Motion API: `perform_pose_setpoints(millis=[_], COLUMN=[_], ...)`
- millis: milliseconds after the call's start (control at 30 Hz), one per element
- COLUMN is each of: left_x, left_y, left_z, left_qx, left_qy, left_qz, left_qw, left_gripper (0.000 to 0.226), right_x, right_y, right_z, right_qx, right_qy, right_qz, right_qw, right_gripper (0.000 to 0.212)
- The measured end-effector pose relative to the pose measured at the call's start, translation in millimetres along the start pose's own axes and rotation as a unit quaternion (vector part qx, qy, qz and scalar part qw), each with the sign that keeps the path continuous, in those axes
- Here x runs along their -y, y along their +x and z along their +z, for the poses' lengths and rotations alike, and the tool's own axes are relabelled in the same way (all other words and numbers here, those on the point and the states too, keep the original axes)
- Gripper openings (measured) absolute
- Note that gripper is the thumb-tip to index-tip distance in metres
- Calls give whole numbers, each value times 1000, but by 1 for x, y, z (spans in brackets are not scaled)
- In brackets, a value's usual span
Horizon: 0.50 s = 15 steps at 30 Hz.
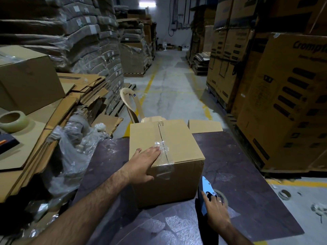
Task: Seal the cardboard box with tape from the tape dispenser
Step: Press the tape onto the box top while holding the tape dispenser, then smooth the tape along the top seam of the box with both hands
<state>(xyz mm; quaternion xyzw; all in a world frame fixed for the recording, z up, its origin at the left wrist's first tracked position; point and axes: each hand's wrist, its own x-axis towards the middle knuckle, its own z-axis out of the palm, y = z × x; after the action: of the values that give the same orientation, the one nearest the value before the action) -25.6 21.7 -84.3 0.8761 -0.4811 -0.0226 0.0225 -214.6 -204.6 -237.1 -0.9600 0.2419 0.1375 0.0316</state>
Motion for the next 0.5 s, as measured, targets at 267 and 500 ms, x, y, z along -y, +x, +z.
perform_pose_setpoints(millis=[267, 500], left_x=[-2, -4], left_y=[1, 1], left_z=[7, 7], left_qx=[-20, -27], left_qy=[32, 38], left_qz=[3, -7], left_qw=[999, 999], left_gripper=[93, 90], right_x=[38, 65], right_y=[-28, -21], right_z=[-73, -93], right_qx=[-245, -282], right_qy=[192, 316], right_qz=[-41, -98], right_qw=[950, 901], right_gripper=[30, 23])
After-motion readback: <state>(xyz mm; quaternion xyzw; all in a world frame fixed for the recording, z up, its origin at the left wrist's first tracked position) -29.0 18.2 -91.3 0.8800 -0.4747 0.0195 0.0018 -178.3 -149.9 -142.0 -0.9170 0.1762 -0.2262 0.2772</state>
